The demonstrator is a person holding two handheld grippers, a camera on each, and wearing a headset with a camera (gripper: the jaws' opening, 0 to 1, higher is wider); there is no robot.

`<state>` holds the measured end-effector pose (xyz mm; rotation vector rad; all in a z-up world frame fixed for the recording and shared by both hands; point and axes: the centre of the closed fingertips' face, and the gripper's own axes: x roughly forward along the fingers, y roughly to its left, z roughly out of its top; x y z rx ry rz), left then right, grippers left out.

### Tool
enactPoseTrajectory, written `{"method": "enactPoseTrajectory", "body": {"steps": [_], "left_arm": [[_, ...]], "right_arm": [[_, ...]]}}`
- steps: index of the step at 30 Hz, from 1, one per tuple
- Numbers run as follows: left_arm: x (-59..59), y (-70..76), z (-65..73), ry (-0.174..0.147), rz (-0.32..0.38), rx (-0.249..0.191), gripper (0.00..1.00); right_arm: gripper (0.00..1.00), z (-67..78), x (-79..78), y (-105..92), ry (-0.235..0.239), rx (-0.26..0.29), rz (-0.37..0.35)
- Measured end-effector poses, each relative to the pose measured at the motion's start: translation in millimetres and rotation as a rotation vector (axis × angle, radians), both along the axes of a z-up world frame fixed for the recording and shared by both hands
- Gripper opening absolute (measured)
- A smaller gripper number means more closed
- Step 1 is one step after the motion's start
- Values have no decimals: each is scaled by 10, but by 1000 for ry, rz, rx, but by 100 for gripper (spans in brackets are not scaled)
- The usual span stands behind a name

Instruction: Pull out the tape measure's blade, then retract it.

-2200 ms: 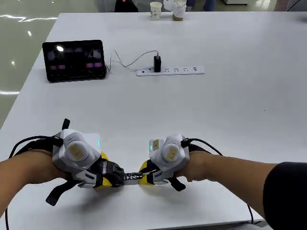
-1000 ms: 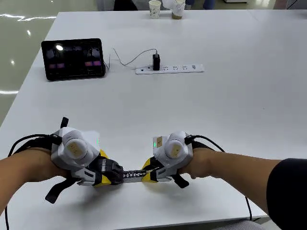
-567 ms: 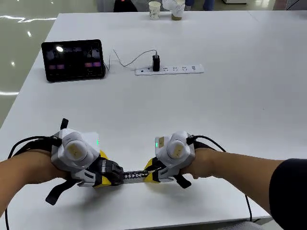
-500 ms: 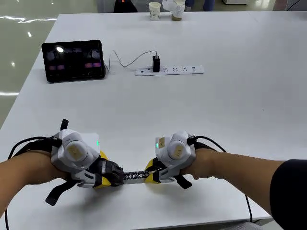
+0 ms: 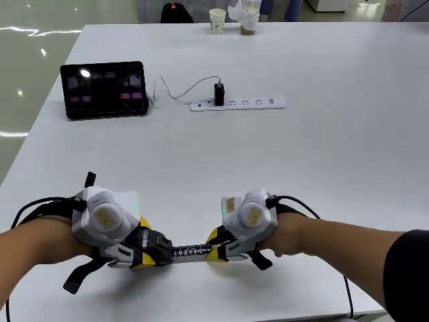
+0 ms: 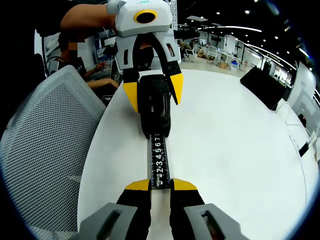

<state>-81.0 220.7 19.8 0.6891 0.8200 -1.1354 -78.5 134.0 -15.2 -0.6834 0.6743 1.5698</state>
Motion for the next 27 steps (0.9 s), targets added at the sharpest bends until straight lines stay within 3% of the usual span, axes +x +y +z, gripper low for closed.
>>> {"method": "enactPoseTrajectory", "body": {"steps": [27], "left_arm": [[7,-3,-6,-3,4,0,31]], "right_arm": [[10,-7,25,-91,4,-3,0]]}}
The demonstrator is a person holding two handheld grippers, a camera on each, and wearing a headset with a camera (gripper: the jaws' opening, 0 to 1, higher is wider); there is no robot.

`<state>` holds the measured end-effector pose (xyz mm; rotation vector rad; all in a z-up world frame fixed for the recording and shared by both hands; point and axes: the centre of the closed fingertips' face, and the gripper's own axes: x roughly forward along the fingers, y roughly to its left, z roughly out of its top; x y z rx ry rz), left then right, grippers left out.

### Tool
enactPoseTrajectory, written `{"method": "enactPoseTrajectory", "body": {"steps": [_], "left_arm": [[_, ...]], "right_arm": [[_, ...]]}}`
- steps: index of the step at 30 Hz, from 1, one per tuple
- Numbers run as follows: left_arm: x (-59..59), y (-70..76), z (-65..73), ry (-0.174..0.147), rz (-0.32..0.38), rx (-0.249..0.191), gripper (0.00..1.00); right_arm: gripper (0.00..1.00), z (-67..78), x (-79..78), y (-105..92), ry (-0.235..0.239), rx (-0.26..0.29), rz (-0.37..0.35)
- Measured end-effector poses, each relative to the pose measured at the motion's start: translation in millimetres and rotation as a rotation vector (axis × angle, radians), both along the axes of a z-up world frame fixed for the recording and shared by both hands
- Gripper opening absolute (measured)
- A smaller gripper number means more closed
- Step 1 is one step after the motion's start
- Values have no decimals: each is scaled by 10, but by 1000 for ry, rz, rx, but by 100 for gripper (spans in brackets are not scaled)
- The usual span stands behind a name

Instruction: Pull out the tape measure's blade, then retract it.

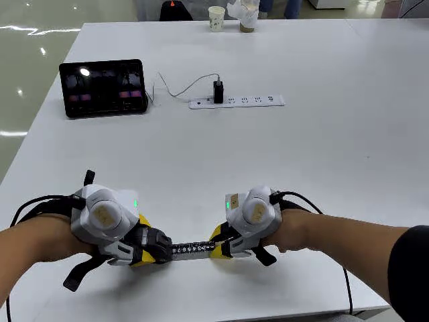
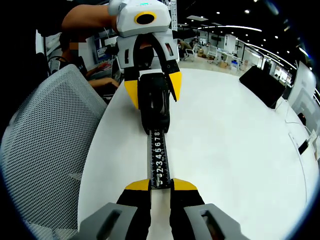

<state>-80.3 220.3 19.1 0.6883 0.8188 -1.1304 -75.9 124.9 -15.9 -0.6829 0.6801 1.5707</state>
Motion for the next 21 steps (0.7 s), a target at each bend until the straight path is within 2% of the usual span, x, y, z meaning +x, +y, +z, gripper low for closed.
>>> {"method": "enactPoseTrajectory", "body": {"steps": [21], "left_arm": [[-7,-5,7,-3,4,-3,31]], "right_arm": [[10,0,11,-134,-1,-6,-8]]}}
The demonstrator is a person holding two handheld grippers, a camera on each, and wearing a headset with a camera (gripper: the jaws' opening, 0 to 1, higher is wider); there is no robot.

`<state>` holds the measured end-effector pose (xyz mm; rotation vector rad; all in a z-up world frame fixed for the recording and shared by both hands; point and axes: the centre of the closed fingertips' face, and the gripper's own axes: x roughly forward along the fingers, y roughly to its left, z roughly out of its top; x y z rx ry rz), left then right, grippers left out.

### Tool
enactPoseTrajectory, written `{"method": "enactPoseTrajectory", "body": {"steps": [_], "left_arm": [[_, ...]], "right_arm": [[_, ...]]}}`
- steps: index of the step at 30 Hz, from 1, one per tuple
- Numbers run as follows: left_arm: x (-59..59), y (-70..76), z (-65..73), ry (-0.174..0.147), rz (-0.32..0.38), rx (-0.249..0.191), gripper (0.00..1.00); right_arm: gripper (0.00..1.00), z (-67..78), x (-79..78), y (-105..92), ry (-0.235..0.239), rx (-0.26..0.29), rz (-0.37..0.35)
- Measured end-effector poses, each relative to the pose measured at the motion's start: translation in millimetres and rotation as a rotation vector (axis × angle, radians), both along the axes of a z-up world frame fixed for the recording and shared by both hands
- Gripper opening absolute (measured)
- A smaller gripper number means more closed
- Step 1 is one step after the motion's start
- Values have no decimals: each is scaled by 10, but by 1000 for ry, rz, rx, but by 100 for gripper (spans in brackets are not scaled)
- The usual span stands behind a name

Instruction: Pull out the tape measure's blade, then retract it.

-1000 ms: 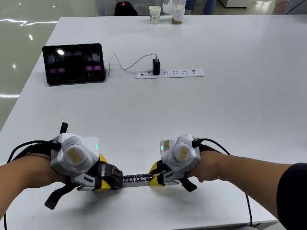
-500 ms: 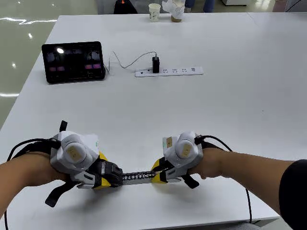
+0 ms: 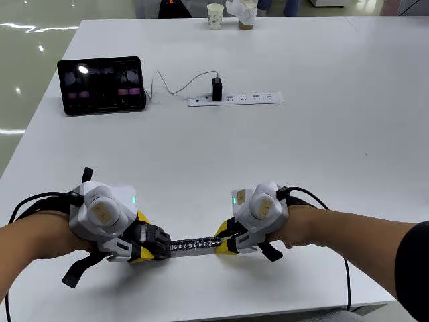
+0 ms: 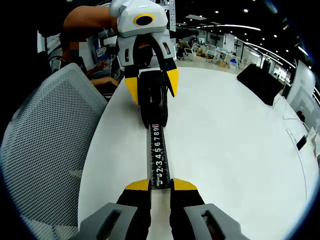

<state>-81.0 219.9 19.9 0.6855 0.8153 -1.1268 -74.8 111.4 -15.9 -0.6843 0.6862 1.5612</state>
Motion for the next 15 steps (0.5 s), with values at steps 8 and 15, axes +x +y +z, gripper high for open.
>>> {"method": "enactPoseTrajectory", "body": {"steps": [8,15], "left_arm": [[3,2,-3,0,0,0,31],[4,0,-4,0,0,-1,31]], "right_arm": [[10,1,5,-42,2,-1,-5],[10,-2,22,-89,2,-3,-6]]}}
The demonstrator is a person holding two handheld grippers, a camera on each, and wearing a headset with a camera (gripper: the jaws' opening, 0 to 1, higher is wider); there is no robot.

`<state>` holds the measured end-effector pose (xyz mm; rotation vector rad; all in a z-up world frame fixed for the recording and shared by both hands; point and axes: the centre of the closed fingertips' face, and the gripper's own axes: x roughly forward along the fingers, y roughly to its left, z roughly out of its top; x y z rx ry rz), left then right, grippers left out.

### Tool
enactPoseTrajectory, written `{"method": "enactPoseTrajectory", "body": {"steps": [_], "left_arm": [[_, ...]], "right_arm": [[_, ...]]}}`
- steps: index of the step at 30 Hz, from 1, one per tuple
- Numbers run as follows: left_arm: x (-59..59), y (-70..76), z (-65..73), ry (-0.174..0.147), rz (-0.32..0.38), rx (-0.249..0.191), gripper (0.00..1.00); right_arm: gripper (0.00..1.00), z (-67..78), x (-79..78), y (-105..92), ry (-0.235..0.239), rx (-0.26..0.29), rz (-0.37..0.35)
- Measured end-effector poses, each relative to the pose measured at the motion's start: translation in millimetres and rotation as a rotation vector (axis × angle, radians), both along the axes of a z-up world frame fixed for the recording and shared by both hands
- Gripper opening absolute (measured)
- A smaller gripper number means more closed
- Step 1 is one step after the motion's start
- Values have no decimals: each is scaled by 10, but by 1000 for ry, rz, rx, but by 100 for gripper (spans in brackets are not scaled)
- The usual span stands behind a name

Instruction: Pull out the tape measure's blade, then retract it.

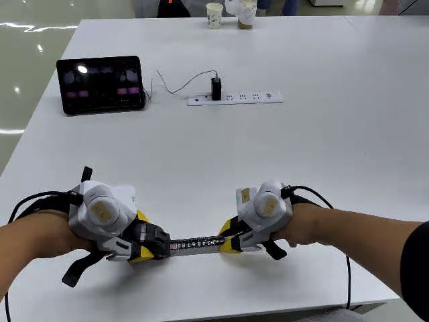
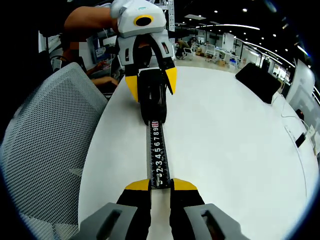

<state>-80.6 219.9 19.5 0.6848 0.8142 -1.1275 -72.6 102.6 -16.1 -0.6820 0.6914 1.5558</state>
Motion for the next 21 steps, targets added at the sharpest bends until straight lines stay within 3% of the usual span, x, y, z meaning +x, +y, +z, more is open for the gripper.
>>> {"method": "enactPoseTrajectory", "body": {"steps": [21], "left_arm": [[4,-3,-1,-3,1,-3,31]], "right_arm": [[10,1,23,-121,8,-3,-14]]}}
